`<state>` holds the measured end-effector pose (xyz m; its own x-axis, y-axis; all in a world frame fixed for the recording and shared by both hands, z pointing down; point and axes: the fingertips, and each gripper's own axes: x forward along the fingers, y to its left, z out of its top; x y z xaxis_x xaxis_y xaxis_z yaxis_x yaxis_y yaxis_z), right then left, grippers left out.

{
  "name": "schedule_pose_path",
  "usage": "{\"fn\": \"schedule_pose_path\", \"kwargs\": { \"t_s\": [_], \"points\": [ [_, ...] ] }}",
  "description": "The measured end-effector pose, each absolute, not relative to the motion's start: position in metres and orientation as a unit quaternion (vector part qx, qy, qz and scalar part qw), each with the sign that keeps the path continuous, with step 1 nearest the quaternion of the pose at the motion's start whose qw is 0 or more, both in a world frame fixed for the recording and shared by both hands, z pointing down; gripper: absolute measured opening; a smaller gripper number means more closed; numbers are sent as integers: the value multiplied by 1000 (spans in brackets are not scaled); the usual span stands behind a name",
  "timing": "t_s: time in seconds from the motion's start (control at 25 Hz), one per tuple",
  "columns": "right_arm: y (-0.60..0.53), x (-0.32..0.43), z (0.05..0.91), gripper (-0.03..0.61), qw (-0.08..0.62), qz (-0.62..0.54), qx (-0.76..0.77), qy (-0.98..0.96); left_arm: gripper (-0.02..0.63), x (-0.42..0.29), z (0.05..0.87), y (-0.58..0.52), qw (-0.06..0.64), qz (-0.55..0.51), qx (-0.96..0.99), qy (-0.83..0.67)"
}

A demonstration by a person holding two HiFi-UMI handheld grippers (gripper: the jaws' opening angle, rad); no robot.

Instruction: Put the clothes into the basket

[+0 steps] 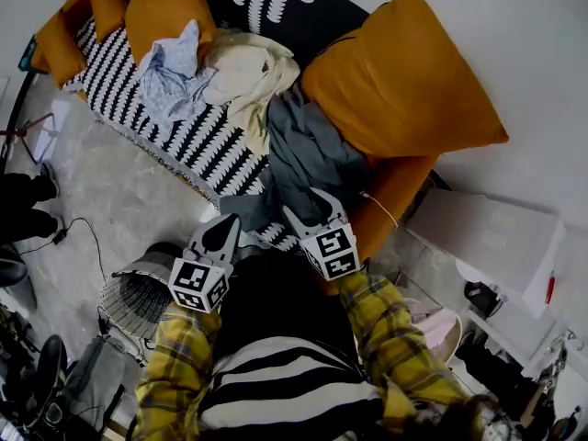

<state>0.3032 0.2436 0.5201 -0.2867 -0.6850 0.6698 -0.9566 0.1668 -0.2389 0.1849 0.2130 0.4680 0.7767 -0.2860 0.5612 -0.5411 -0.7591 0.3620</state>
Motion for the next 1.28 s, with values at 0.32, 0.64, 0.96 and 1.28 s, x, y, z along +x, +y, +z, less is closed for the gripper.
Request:
{"fn": "schedule_pose_path", "kwargs": {
  "t_s": [0.32, 0.64, 0.96, 1.28],
  "points": [
    [225, 314, 579, 252, 230, 358, 551, -718, 18, 198, 506, 193, 274, 281, 891, -226],
    [217, 330, 633, 285, 255, 378, 565, -688, 18, 197, 543, 191, 294, 309, 876, -228],
    [203, 339, 678, 327, 261, 409, 573, -661, 18, 193, 569, 185, 313, 317, 863, -237],
    [206, 335, 714, 333, 304, 414, 572, -639, 18, 184, 586, 187, 332, 325, 852, -241]
  ]
}}
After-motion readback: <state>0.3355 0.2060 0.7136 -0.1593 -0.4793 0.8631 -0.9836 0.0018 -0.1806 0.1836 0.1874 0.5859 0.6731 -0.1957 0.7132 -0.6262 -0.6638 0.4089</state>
